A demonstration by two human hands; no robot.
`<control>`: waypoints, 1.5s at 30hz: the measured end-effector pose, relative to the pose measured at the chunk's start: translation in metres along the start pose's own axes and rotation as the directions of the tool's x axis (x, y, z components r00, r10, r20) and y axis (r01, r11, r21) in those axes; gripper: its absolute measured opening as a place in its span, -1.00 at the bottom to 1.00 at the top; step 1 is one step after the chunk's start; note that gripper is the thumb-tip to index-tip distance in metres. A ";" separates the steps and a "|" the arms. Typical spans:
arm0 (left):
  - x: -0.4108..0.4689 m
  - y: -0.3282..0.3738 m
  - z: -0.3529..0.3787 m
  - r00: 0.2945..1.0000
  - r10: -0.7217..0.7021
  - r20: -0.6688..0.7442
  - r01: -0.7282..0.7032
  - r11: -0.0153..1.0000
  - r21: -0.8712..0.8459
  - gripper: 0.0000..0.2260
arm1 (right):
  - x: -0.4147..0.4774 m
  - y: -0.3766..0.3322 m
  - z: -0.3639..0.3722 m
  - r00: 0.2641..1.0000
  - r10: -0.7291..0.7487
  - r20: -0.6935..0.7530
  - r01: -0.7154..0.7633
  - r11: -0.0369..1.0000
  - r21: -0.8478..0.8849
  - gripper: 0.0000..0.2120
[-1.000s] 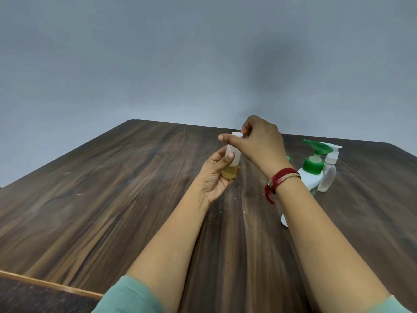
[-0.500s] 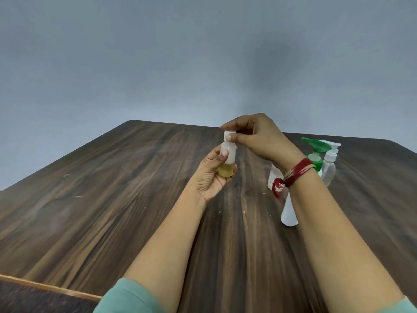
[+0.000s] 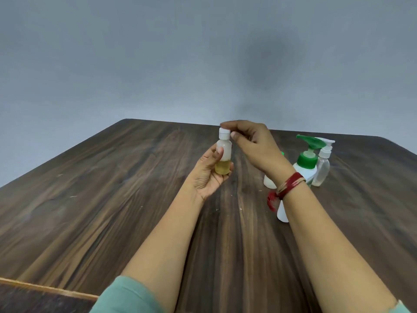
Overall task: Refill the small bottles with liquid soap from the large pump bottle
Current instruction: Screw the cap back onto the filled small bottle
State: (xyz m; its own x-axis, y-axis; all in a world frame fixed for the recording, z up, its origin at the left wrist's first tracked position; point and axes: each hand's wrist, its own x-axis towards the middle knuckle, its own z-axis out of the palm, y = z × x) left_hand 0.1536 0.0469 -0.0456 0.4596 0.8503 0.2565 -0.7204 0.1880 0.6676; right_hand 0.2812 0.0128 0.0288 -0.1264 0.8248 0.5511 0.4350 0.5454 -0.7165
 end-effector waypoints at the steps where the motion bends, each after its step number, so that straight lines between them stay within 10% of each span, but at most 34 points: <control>1: 0.000 0.000 0.000 1.000 0.002 -0.003 -0.002 1.000 0.002 -0.53 | -0.001 0.000 0.002 1.000 -0.004 -0.013 0.004 1.000 -0.006 -0.75; 10: 0.000 -0.004 0.003 0.997 -0.039 0.066 0.036 0.998 0.057 -0.51 | -0.002 0.005 0.010 0.971 0.068 -0.231 -0.052 0.996 0.077 -0.70; 16: -0.001 -0.002 0.001 0.999 -0.008 0.038 0.009 1.000 -0.012 -0.54 | -0.009 -0.003 0.011 0.998 0.068 0.013 -0.069 0.948 0.309 -0.57; 24: 0.002 0.003 -0.005 0.995 0.050 -0.082 -0.059 0.992 -0.113 -0.44 | -0.009 -0.001 0.001 0.996 0.085 -0.012 -0.072 0.898 0.434 -0.69; 45: 0.000 0.004 -0.001 1.000 0.025 -0.013 -0.025 1.000 -0.012 -0.52 | -0.006 0.003 0.012 0.990 0.088 -0.112 -0.044 0.936 0.351 -0.68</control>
State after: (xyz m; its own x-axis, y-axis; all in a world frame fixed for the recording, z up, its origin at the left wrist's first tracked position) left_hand 0.1507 0.0481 -0.0439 0.4348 0.8609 0.2641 -0.7380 0.1726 0.6523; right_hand 0.2722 0.0115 0.0185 0.0130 0.8478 0.5302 0.1000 0.5265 -0.8443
